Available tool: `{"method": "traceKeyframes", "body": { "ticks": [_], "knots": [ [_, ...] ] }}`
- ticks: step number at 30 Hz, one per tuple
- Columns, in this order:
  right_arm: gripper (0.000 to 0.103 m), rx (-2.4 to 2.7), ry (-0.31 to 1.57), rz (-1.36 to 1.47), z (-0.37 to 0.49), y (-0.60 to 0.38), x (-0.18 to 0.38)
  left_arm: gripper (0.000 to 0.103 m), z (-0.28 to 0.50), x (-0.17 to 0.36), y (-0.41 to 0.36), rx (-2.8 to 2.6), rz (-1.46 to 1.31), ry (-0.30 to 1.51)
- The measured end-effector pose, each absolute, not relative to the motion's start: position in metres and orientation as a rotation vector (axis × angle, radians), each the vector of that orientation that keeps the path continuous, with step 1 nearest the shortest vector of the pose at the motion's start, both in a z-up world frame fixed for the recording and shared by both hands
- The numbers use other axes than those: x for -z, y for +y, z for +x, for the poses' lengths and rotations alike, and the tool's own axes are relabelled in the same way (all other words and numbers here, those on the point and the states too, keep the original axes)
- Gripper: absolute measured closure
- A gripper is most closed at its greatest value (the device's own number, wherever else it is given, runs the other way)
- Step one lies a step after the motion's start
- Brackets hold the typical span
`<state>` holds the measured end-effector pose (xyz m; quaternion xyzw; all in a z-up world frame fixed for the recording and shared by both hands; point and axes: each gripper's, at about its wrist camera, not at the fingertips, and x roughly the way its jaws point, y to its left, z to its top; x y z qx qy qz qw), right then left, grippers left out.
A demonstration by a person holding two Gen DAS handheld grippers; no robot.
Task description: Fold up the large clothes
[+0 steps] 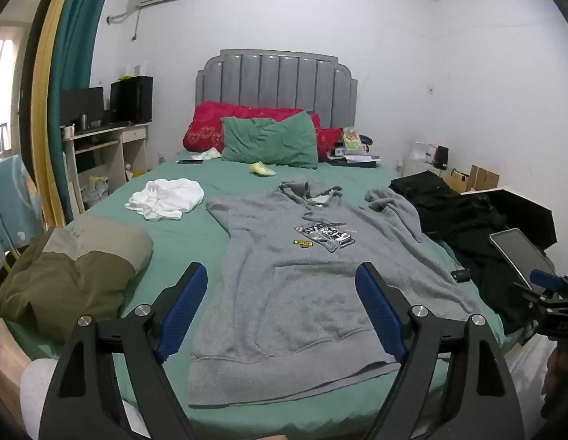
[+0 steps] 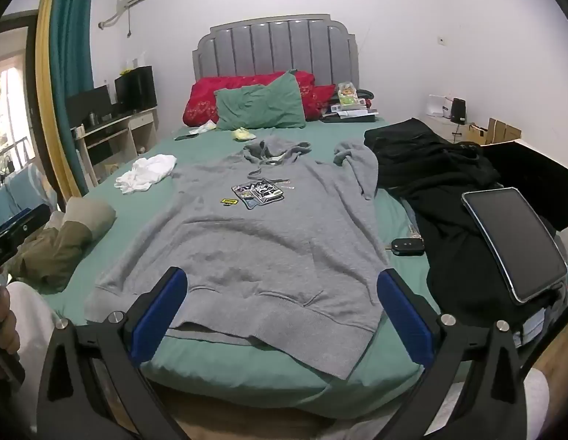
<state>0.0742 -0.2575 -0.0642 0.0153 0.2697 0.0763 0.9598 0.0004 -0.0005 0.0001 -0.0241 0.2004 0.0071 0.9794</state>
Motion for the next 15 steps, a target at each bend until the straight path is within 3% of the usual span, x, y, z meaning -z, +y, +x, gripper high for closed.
{"method": "traceKeyframes", "body": {
  "ticks": [15],
  "knots": [
    [0.001, -0.156, 0.551, 0.03, 0.0743, -0.2589, 0.0643, 0.018, 0.0012, -0.006, -0.0042, -0.01, -0.068, 0.393]
  ]
}}
